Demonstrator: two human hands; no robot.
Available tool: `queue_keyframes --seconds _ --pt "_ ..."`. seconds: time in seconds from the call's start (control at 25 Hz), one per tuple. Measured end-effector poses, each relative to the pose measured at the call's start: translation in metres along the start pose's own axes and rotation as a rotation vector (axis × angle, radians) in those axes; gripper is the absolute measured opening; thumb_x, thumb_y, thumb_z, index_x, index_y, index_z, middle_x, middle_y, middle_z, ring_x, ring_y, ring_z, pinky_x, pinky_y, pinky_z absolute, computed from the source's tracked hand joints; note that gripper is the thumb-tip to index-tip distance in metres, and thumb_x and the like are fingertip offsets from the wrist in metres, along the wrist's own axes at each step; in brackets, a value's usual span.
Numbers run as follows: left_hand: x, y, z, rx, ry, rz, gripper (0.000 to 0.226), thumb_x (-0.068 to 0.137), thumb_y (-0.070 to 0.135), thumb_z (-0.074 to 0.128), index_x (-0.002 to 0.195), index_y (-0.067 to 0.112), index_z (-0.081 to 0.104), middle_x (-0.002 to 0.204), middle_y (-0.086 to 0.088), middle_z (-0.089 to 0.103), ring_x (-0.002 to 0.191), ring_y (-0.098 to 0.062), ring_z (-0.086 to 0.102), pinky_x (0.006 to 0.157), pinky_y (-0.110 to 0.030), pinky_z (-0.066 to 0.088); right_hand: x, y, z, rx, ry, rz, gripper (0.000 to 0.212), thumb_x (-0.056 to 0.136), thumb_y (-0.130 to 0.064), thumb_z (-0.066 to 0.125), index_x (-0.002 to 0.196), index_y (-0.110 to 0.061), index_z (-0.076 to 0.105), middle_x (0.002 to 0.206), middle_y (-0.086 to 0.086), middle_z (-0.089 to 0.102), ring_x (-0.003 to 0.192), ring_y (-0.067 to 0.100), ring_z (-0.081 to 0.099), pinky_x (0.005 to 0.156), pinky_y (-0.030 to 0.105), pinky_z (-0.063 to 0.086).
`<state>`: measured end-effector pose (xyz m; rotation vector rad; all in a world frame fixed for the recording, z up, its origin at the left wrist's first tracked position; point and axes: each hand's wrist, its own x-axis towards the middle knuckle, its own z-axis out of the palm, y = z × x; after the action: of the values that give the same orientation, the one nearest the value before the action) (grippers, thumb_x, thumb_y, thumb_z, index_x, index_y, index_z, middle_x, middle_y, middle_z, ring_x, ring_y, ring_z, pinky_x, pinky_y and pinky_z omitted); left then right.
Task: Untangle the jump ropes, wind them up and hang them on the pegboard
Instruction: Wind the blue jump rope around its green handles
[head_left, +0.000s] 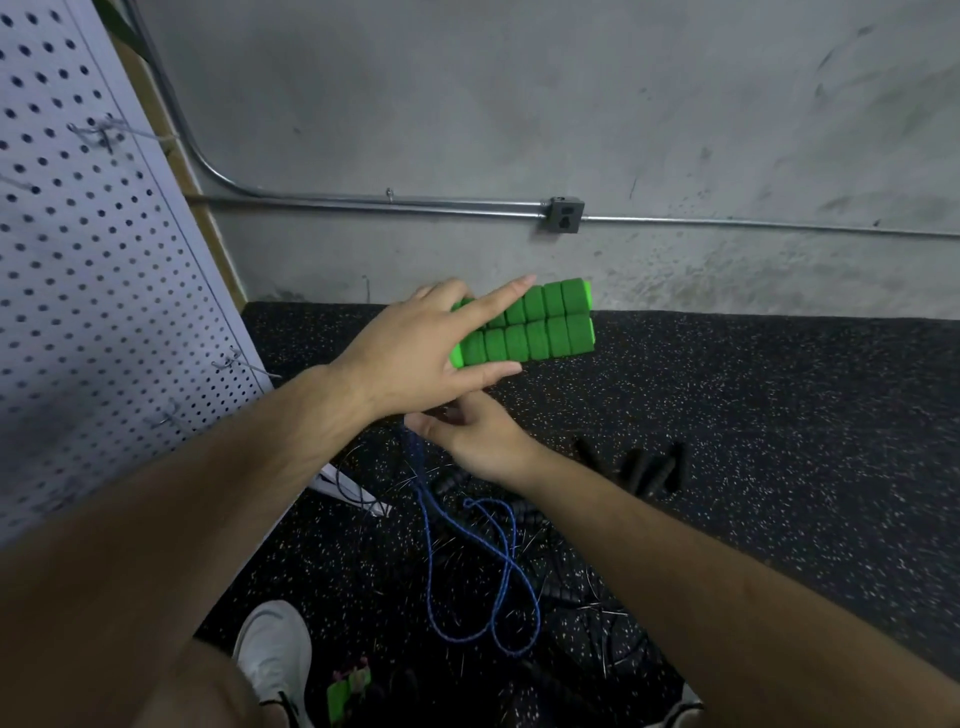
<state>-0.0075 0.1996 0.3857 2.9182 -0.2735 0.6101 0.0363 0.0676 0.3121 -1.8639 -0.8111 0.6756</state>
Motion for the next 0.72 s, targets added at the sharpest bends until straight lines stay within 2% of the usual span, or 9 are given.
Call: queue_keyframes --seconds 0.08,0.16,0.2,0.28,0.36,0.4,0.56,0.64,0.72 --pt "0.001 -0.004 -0.001 -0.039 -0.017 -0.019 0.082 0.089 0.074 0.041 0.156 0.051 0.002 0.101 0.002 0.047 0.089 -0.011 0.046 0.071 -0.026 0.042 0.012 -0.002 0.017 0.069 -0.030 -0.051 0.037 0.097 -0.032 0.064 0.125 -0.008 0.064 0.120 0.002 0.070 0.114 0.012 0.063 0.103 0.036 0.050" --pt "-0.003 -0.012 -0.004 -0.060 -0.040 -0.035 0.081 0.088 0.076 0.040 0.154 0.056 -0.003 0.104 0.001 0.049 0.091 -0.013 0.048 0.073 -0.029 0.048 0.016 -0.005 0.021 0.114 -0.055 -0.034 0.024 0.103 -0.019 0.056 0.113 0.000 0.068 0.097 0.007 0.073 0.091 0.010 0.067 0.086 0.020 0.051" --pt "-0.005 -0.017 -0.007 -0.059 -0.049 -0.044 0.080 0.088 0.077 0.038 0.152 0.058 -0.006 0.104 0.001 0.049 0.091 -0.013 0.049 0.073 -0.030 0.049 0.016 -0.006 0.019 0.127 -0.064 -0.029 0.025 0.105 -0.017 0.053 0.110 0.003 0.067 0.084 0.007 0.069 0.077 0.012 0.063 0.074 0.018 0.049" --pt "-0.012 -0.029 -0.010 -0.034 -0.079 -0.053 0.077 0.088 0.077 0.034 0.150 0.062 -0.009 0.101 0.001 0.046 0.085 -0.013 0.047 0.067 -0.028 0.045 0.013 -0.007 0.008 0.136 -0.072 -0.020 0.027 0.105 -0.021 0.052 0.105 0.000 0.068 0.066 0.000 0.055 0.060 0.013 0.050 0.059 0.025 0.044" --pt "-0.020 -0.037 -0.011 0.006 -0.129 -0.034 0.072 0.087 0.077 0.030 0.146 0.068 -0.010 0.099 0.002 0.043 0.082 -0.011 0.044 0.063 -0.025 0.038 0.009 -0.006 -0.017 0.093 -0.081 -0.010 0.023 0.104 -0.027 0.054 0.100 -0.011 0.070 0.062 -0.005 0.050 0.055 0.012 0.043 0.054 0.027 0.039" --pt "-0.024 -0.040 -0.010 0.029 -0.161 -0.017 0.069 0.087 0.077 0.027 0.144 0.070 -0.011 0.102 0.002 0.043 0.084 -0.010 0.044 0.064 -0.025 0.040 0.005 -0.005 -0.031 0.066 -0.078 0.007 0.021 0.103 -0.029 0.055 0.099 -0.016 0.071 0.061 -0.006 0.049 0.054 0.011 0.041 0.053 0.026 0.037" --pt "-0.031 -0.040 -0.002 0.130 -0.220 0.082 0.064 0.088 0.075 0.018 0.143 0.071 -0.012 0.118 -0.001 0.046 0.097 -0.011 0.046 0.068 -0.025 0.047 -0.014 -0.002 -0.079 0.113 -0.020 0.121 0.018 0.103 -0.023 0.055 0.097 -0.015 0.070 0.063 -0.006 0.048 0.055 0.010 0.037 0.053 0.025 0.031" --pt "-0.032 -0.035 0.004 0.181 -0.179 0.165 0.062 0.093 0.072 0.020 0.150 0.065 -0.004 0.119 -0.004 0.049 0.097 -0.013 0.047 0.066 -0.026 0.048 -0.023 -0.003 -0.089 0.212 -0.029 0.154 0.019 0.098 -0.024 0.050 0.089 -0.012 0.062 0.065 -0.004 0.047 0.055 0.010 0.036 0.054 0.026 0.027" --pt "-0.030 -0.030 0.009 0.230 -0.114 0.246 0.059 0.100 0.068 0.022 0.155 0.058 0.004 0.116 -0.007 0.051 0.093 -0.016 0.050 0.066 -0.030 0.051 -0.031 -0.005 -0.094 0.387 -0.035 0.156 0.014 0.081 -0.026 0.045 0.084 -0.013 0.048 0.064 -0.003 0.045 0.057 0.012 0.031 0.056 0.031 0.021"
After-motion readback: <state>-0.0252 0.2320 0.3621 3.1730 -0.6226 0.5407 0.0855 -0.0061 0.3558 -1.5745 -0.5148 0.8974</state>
